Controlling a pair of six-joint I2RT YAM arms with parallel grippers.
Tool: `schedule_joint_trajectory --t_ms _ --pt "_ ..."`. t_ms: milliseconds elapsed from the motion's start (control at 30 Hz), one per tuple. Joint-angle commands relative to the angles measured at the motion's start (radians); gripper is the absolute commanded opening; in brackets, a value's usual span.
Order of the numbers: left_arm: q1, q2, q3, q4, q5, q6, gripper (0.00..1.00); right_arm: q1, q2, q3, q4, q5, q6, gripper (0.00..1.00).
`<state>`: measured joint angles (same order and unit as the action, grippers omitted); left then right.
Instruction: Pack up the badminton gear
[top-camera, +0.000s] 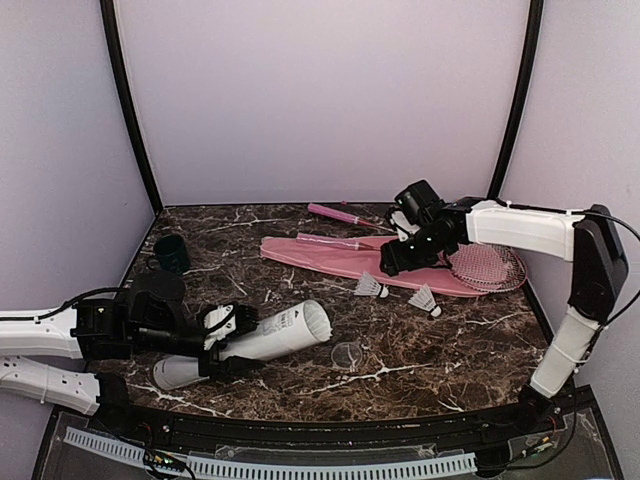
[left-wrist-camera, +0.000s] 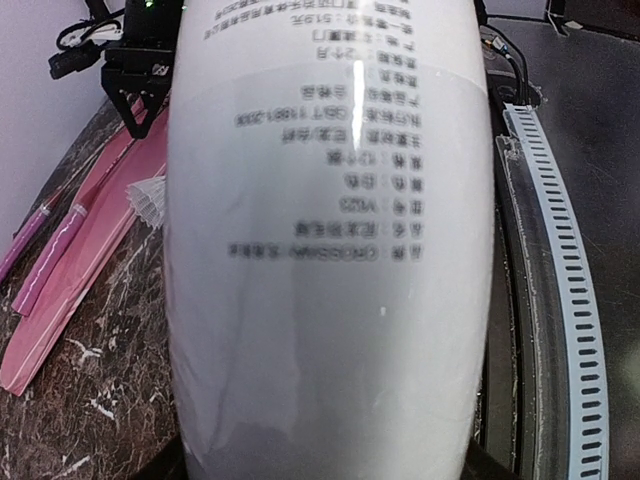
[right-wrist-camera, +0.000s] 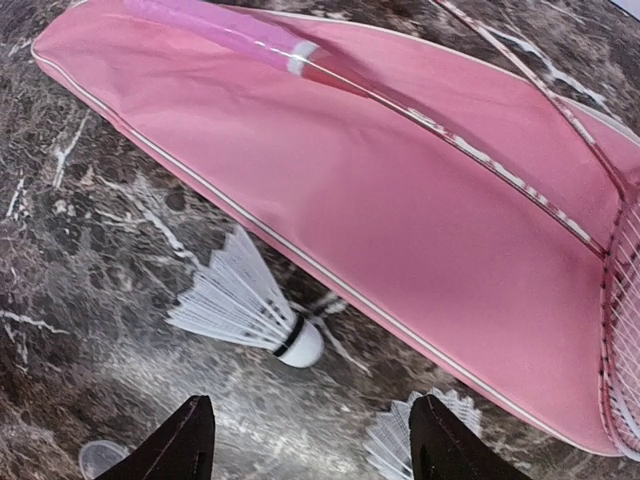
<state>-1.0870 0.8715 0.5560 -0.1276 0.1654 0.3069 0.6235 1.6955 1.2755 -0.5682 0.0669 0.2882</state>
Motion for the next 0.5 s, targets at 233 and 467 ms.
schedule_joint_trajectory --t_ms 233,467 --pt "-0.005 -0.009 0.013 0.022 0.013 -0.008 0.48 0.146 0.232 0.215 -0.015 0.188 0.084 0.77" --pt "-0.005 -0.006 0.015 0.018 0.008 -0.005 0.48 0.173 0.313 0.289 -0.062 0.351 0.09 0.75"
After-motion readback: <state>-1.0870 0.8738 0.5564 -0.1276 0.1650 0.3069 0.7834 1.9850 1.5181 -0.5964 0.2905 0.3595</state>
